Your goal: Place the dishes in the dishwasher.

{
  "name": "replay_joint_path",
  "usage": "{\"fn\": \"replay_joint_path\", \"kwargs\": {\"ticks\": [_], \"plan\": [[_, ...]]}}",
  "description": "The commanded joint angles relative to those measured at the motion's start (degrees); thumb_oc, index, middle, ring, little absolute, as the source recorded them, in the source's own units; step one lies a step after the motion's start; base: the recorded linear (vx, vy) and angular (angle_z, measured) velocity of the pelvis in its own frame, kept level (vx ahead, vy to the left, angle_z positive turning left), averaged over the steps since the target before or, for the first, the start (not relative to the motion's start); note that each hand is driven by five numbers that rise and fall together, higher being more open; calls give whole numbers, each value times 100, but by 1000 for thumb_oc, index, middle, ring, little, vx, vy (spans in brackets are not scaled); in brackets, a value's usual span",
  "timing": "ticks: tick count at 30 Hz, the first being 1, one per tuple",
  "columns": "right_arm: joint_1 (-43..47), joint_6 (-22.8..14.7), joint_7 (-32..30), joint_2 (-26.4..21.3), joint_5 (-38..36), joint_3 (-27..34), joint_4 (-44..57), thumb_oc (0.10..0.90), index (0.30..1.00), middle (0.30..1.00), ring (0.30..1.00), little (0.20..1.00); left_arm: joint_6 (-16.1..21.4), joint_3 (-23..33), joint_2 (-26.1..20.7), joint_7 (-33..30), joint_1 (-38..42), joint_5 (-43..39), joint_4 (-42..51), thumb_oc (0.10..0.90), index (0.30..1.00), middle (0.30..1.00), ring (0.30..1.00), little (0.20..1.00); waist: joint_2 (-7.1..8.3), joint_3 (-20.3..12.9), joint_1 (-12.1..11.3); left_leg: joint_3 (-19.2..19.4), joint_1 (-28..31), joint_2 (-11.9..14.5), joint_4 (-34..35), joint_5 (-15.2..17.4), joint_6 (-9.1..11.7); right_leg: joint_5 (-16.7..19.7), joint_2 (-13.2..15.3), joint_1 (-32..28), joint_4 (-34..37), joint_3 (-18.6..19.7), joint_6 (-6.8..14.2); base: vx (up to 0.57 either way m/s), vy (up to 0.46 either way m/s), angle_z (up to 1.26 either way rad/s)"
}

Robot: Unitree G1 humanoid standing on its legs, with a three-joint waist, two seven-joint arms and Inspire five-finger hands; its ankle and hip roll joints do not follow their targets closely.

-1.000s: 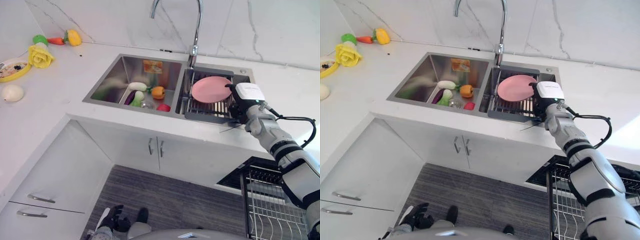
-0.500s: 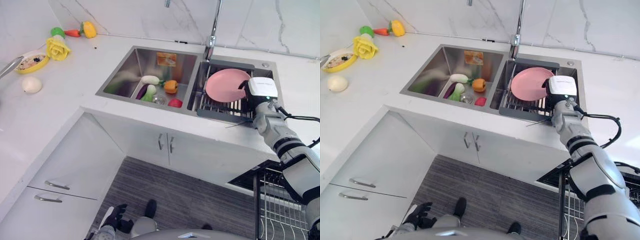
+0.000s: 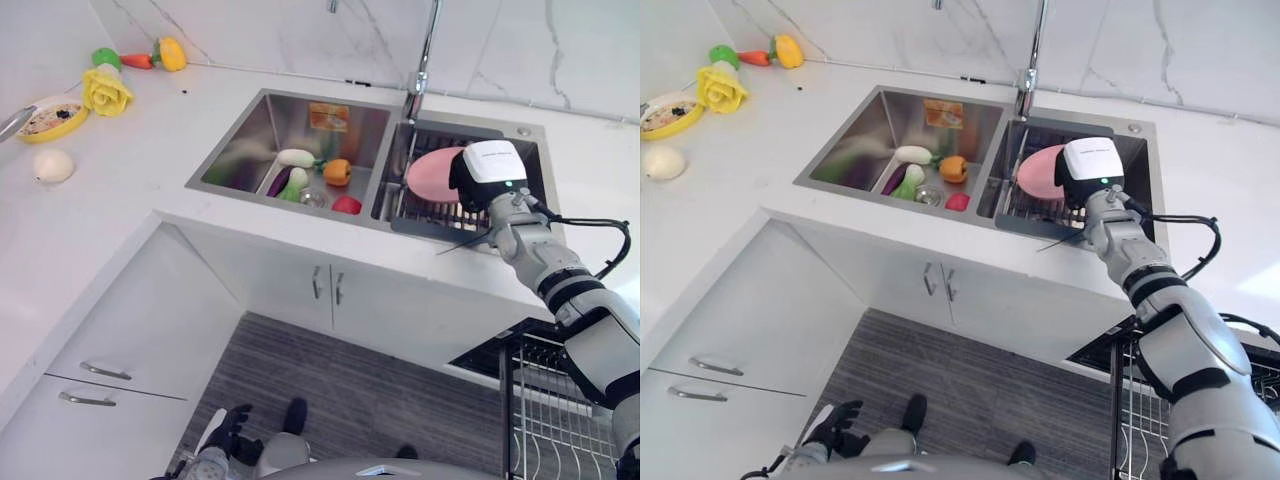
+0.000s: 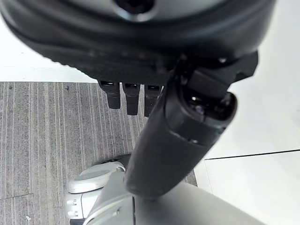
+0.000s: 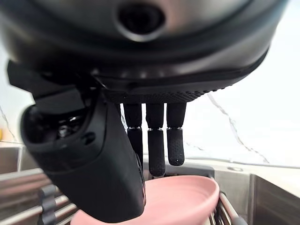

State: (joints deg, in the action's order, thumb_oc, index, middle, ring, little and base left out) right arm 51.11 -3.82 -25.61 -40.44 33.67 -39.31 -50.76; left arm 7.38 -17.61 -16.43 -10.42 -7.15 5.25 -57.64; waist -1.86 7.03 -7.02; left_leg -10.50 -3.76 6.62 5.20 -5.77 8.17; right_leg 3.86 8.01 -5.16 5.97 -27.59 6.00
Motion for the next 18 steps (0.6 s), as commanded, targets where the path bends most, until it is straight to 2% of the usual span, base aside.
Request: {"fn": "replay_joint_path", "kwargs": {"ticks": [1, 2, 7, 12, 13, 14, 18], "plan": [[715, -63, -685, -373, -159, 336, 574, 400, 300, 300, 300, 300, 144, -552, -133, -51, 251, 218, 42, 800, 900, 900, 900, 900, 244, -206, -77, 730, 575, -108, -28, 679, -208, -667, 217, -166, -97, 373, 136, -29, 32, -11], [615, -121, -756, -455, -157, 499, 1021, 400, 300, 300, 300, 300, 117, -525, -132, -55, 251, 260, 33, 800, 900, 900, 900, 900, 258, -260, -5, 774, 618, -123, -29, 686, -235, -640, 237, -169, -97, 427, 141, -25, 25, -14], [445, -211, -697, -656, -231, 783, 1714, 400, 300, 300, 300, 300, 115, -491, -163, -35, 193, 324, 78, 800, 900, 900, 900, 900, 286, -373, 128, 926, 788, -97, -40, 773, -267, -631, 238, -219, -101, 558, 144, -9, 22, -15], [550, -203, -378, -517, -410, 585, 1393, 400, 300, 300, 300, 300, 137, -459, -132, -66, 170, 277, 58, 800, 900, 900, 900, 900, 326, -400, 183, 1103, 916, -77, -28, 827, -308, -577, 228, -179, -112, 745, 157, -13, 14, -29], [566, -190, -242, -433, -521, 533, 1200, 427, 340, 340, 340, 340, 146, -466, -126, -58, 155, 239, 86, 800, 900, 900, 900, 900, 335, -401, 184, 1118, 931, -75, -24, 829, -320, -575, 219, -176, -118, 772, 154, -2, 2, -31], [686, -180, -98, -273, -697, 411, 768, 800, 900, 900, 900, 900, 171, -503, -114, -40, 129, 185, 99, 800, 900, 900, 900, 900, 356, -402, 186, 1140, 938, -66, -20, 823, -319, -580, 207, -182, -119, 798, 142, 4, 2, -21], [755, -195, 9, -103, -901, 301, 536, 800, 900, 900, 900, 900, 182, -505, -108, -46, 91, 91, 101, 800, 900, 900, 900, 900, 367, -366, 238, 1116, 932, -59, -20, 804, -317, -590, 187, -189, -121, 815, 119, 6, -3, -11]]}}
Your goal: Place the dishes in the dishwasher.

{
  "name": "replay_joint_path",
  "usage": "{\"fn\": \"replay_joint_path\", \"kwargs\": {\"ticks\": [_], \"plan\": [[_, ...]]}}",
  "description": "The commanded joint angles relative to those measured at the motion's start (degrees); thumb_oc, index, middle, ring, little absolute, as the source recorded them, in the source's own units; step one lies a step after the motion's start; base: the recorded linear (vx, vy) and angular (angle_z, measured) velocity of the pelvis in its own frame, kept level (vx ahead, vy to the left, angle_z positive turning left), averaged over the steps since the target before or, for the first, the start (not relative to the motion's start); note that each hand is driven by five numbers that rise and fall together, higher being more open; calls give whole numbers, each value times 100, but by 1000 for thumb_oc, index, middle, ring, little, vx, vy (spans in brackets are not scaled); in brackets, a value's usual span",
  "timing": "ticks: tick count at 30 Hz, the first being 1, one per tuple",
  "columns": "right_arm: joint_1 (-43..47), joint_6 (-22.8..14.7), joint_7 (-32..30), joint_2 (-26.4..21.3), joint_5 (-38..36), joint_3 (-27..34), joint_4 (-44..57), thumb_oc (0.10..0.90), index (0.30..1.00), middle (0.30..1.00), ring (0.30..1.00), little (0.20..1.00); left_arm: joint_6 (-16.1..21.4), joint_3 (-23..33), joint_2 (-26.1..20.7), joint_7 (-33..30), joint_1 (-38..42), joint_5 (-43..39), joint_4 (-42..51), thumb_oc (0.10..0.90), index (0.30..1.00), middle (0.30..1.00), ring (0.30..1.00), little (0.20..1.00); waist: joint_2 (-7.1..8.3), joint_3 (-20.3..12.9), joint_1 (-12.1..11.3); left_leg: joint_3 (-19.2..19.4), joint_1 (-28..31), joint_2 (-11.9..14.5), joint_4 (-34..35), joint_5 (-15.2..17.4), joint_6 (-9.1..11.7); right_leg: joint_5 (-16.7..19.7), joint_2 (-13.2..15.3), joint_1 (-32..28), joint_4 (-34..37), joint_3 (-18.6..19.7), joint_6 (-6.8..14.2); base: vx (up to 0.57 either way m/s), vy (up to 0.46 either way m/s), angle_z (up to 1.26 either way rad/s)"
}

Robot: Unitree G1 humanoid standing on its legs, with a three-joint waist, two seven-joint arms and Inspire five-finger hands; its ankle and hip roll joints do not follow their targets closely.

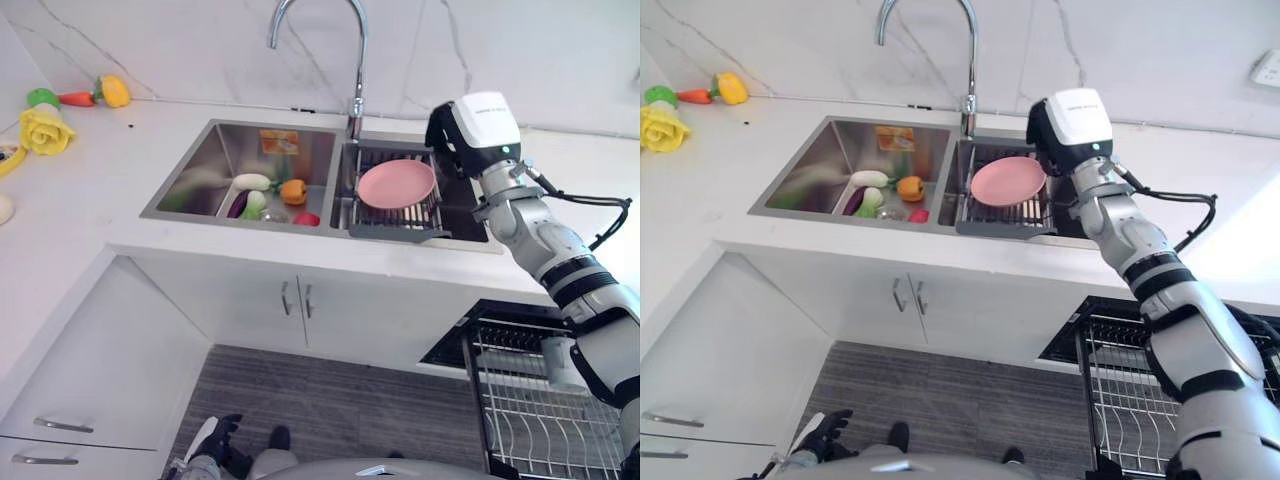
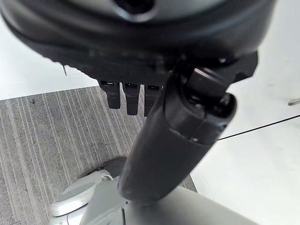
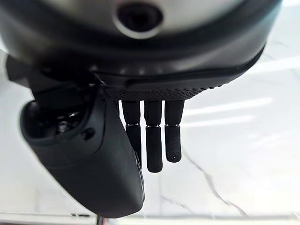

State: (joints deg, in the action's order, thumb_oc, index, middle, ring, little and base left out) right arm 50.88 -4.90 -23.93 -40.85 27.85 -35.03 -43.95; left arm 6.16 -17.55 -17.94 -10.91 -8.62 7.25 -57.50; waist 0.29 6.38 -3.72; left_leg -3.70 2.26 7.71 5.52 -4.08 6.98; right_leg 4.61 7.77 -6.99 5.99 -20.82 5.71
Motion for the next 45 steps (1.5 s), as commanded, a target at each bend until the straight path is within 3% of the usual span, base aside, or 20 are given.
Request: {"fn": "replay_joint_path", "kwargs": {"ticks": [1, 8, 34, 45], "plan": [[778, -83, -132, -22, -343, -163, -203, 800, 900, 900, 900, 900, 301, -496, 39, -1, 233, -129, 90, 800, 900, 900, 900, 900, 155, -293, -84, 428, 330, -166, -52, 629, -198, -666, 206, -9, -123, 139, 146, 0, 0, 0], [852, -105, 98, 127, -282, -512, -622, 800, 900, 900, 900, 900, 293, -301, 42, -71, 138, -213, -121, 800, 900, 900, 900, 900, 163, -247, -131, 383, 378, -160, -60, 641, -198, -709, 161, -41, -117, 200, 124, 36, -11, 0], [639, -44, 245, 362, -52, -618, -1115, 800, 900, 900, 900, 900, 294, -251, 56, -50, 112, -293, -64, 800, 900, 900, 900, 900, 188, -188, -179, 358, 366, -146, -58, 651, -202, -760, 108, -54, -119, 181, 108, 7, -3, 0], [675, 12, 296, 517, -5, -668, -1651, 800, 900, 900, 900, 900, 315, -303, -30, -25, 174, -270, 38, 800, 900, 900, 900, 900, 175, -124, -277, 265, 246, -178, -52, 593, -183, -755, 126, -45, -121, 2, 111, 5, -3, 4]]}}
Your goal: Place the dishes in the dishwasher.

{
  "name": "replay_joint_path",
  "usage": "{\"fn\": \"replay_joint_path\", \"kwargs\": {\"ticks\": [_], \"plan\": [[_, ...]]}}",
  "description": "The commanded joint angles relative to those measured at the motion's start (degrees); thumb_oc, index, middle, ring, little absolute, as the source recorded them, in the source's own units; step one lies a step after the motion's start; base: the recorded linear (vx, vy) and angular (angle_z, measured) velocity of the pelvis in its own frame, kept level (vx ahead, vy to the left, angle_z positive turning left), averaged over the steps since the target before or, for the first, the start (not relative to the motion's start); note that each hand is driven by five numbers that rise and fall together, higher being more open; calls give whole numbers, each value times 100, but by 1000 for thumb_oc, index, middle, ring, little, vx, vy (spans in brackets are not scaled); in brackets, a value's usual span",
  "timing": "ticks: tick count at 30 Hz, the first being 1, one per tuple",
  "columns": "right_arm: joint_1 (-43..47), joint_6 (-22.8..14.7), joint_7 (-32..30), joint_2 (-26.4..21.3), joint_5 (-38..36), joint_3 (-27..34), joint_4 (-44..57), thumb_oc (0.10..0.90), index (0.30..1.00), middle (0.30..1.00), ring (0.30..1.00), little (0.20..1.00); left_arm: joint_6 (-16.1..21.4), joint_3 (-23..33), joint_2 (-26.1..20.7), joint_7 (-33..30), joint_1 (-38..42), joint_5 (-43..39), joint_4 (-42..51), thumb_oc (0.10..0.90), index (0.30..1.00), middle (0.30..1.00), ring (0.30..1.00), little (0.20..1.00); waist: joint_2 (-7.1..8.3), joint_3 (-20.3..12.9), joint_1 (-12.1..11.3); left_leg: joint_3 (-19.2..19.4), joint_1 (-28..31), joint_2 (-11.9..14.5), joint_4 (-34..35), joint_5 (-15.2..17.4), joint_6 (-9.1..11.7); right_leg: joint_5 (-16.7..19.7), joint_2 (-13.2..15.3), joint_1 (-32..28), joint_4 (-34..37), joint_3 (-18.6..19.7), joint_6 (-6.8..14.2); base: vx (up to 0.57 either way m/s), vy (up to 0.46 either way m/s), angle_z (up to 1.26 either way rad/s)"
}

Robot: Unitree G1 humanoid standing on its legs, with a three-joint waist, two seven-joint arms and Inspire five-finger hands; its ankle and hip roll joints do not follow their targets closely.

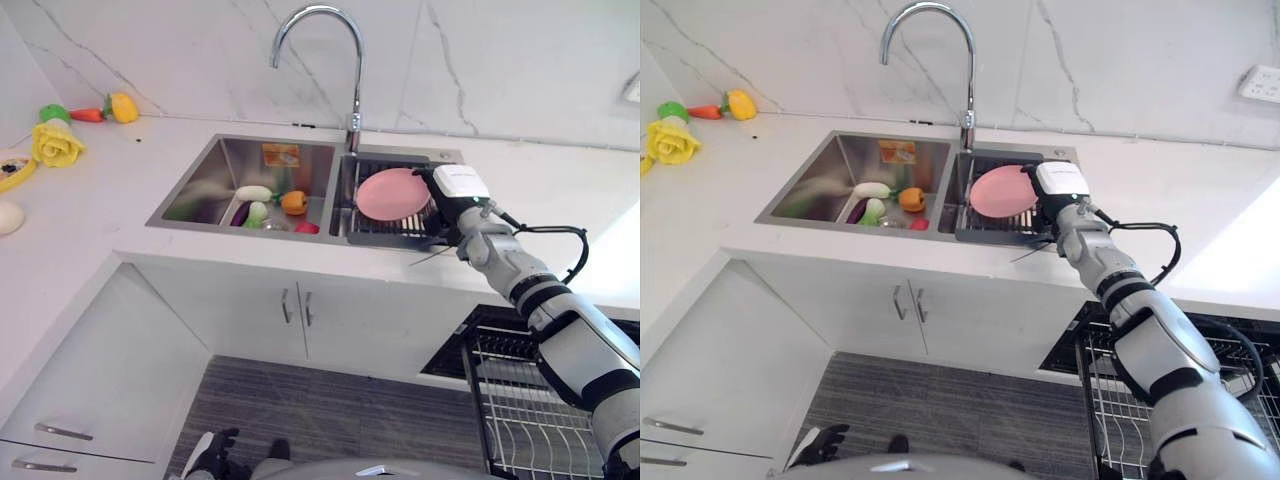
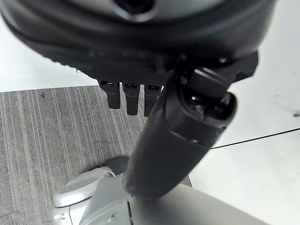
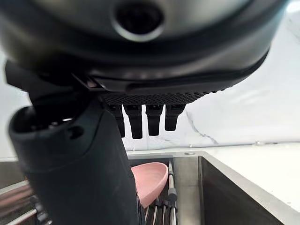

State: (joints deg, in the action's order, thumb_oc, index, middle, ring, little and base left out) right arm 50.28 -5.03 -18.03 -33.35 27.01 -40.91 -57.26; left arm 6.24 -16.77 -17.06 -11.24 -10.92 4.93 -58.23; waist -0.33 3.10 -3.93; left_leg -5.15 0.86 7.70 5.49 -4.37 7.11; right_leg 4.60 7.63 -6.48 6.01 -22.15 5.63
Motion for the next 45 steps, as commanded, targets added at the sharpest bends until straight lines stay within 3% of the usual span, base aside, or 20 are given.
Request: {"fn": "replay_joint_path", "kwargs": {"ticks": [1, 18, 31, 36, 45], "plan": [[722, 31, -287, -229, 74, -64, -370, 800, 900, 900, 900, 900, 304, -379, -128, 8, 407, -39, 113, 800, 900, 900, 900, 900, 232, 212, -266, 395, 372, -178, -49, 614, -195, -752, 142, -91, -127, 114, 121, 4, -2, 3], [652, 176, -346, -150, 241, -4, -943, 800, 900, 900, 900, 900, 310, -385, -191, 49, 408, -75, 220, 800, 900, 900, 900, 900, 159, 315, -392, 290, 243, -224, -49, 569, -209, -727, 189, -40, -146, 24, 140, 3, -1, 3], [928, 365, -527, -814, 771, -195, -1164, 800, 900, 900, 900, 900, 426, -627, -346, 161, 490, -105, 787, 800, 900, 900, 900, 900, -126, 628, -588, 28, -184, -282, -67, 373, -128, -715, 237, 222, -201, -208, 157, -21, -11, 11], [1048, 388, -642, -839, 880, -274, -1074, 800, 900, 900, 900, 900, 421, -657, -346, 148, 510, -81, 728, 800, 900, 900, 900, 900, -229, 677, -592, 21, -281, -302, -69, 333, -128, -715, 261, 305, -214, -209, 161, -1, 3, 6], [1170, 432, -725, -710, 1528, -672, -871, 800, 900, 900, 900, 900, 427, -636, -400, 68, 537, 41, 740, 800, 900, 900, 900, 900, -234, 661, -634, 22, -281, -320, -70, 358, -143, -722, 284, 293, -193, -208, 173, 1, 0, 0]]}}
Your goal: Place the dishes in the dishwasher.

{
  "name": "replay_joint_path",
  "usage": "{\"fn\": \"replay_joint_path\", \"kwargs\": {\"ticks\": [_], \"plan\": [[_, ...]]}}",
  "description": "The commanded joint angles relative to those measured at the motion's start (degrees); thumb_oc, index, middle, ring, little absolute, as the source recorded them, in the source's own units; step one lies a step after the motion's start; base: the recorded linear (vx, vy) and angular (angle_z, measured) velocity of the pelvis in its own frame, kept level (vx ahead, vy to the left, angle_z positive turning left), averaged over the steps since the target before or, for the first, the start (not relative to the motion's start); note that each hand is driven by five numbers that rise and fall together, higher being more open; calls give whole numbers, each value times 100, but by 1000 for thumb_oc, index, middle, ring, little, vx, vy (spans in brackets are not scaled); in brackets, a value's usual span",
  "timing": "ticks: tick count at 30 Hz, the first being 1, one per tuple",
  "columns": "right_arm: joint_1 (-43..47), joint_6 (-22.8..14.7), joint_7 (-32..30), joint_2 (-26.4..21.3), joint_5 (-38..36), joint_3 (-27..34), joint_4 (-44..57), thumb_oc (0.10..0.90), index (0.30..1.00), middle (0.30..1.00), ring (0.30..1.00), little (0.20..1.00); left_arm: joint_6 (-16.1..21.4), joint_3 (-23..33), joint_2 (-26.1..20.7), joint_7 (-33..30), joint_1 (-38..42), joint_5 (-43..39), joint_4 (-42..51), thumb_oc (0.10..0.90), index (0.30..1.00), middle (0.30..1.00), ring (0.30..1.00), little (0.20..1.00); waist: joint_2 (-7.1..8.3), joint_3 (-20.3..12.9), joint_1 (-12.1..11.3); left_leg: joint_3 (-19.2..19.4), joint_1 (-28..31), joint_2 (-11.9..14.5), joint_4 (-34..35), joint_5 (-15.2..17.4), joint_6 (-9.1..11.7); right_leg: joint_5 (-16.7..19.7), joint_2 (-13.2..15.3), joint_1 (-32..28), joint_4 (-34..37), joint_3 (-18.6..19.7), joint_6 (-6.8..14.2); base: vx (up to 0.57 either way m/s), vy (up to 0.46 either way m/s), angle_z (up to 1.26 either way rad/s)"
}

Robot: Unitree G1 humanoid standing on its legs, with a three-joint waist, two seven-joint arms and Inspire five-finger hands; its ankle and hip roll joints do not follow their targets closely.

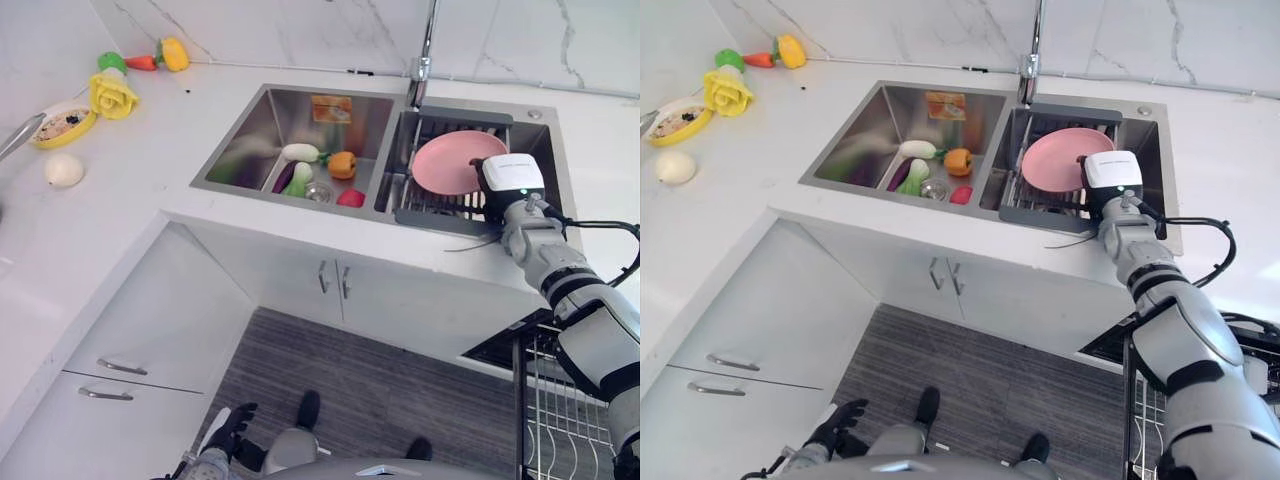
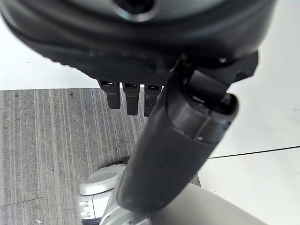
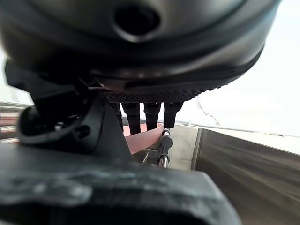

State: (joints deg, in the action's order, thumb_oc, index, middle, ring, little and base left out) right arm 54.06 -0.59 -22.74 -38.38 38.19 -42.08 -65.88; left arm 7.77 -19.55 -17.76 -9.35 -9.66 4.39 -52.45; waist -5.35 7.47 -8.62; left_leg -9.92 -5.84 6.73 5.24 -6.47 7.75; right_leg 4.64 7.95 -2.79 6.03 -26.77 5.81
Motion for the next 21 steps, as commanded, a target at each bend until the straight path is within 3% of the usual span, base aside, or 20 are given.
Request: {"fn": "replay_joint_path", "kwargs": {"ticks": [1, 5, 7, 10, 11, 13, 14, 16, 21], "plan": [[793, -13, -243, -213, 479, -603, 21, 800, 900, 900, 900, 900, 274, -358, -333, -119, 411, 119, 170, 800, 900, 900, 900, 900, 269, 224, -173, 494, 387, -227, -45, 570, -208, -729, 254, -81, -194, 248, 154, 0, 0, 0], [820, 3, -193, -211, 797, -814, 80, 800, 900, 900, 900, 900, 276, -347, -366, -121, 408, 226, 175, 800, 900, 900, 900, 900, 278, 232, -205, 468, 378, -233, -44, 576, -203, -739, 263, -97, -200, 206, 155, 0, 0, 0], [821, 22, -188, -189, 873, -859, 51, 714, 771, 771, 771, 771, 276, -358, -376, -105, 405, 254, 165, 800, 900, 900, 900, 900, 278, 230, -224, 448, 376, -239, -45, 585, -205, -741, 271, -109, -199, 191, 156, 0, 0, 0], [817, 57, -203, -170, 892, -832, -45, 653, 679, 679, 679, 679, 274, -368, -381, -106, 427, 295, 90, 800, 900, 900, 900, 900, 290, 231, -259, 428, 374, -249, -46, 592, -205, -738, 275, -121, -196, 169, 160, 0, 0, 0], [806, 65, -203, -171, 897, -823, -73, 599, 599, 599, 599, 599, 273, -369, -377, -107, 435, 292, 87, 800, 900, 900, 900, 900, 292, 232, -270, 420, 371, -251, -46, 592, -206, -737, 277, -127, -195, 163, 161, 0, 0, 0], [779, 67, -201, -188, 906, -822, -90, 590, 585, 585, 585, 585, 272, -373, -380, -102, 433, 300, 87, 800, 900, 900, 900, 900, 296, 231, -276, 410, 372, -249, -46, 593, -206, -738, 280, -130, -200, 155, 163, -7, 0, 2], [701, 71, -202, -220, 946, -798, -99, 499, 448, 448, 448, 448, 280, -380, -383, -90, 426, 336, 69, 800, 900, 900, 900, 900, 305, 230, -288, 407, 380, -256, -44, 598, -207, -735, 288, -144, -199, 134, 165, -12, 1, 4], [699, 72, -203, -221, 946, -797, -98, 400, 300, 300, 300, 300, 280, -381, -384, -90, 425, 336, 69, 800, 900, 900, 900, 900, 306, 230, -289, 407, 380, -256, -44, 598, -207, -735, 288, -144, -199, 134, 165, 0, 0, 0], [583, 56, -239, -215, 956, -754, -34, 400, 300, 300, 300, 300, 263, -391, -378, -96, 419, 391, 30, 800, 900, 900, 900, 900, 315, 230, -283, 434, 401, -256, -46, 614, -209, -727, 296, -157, -194, 142, 171, -2, 1, 1]]}}
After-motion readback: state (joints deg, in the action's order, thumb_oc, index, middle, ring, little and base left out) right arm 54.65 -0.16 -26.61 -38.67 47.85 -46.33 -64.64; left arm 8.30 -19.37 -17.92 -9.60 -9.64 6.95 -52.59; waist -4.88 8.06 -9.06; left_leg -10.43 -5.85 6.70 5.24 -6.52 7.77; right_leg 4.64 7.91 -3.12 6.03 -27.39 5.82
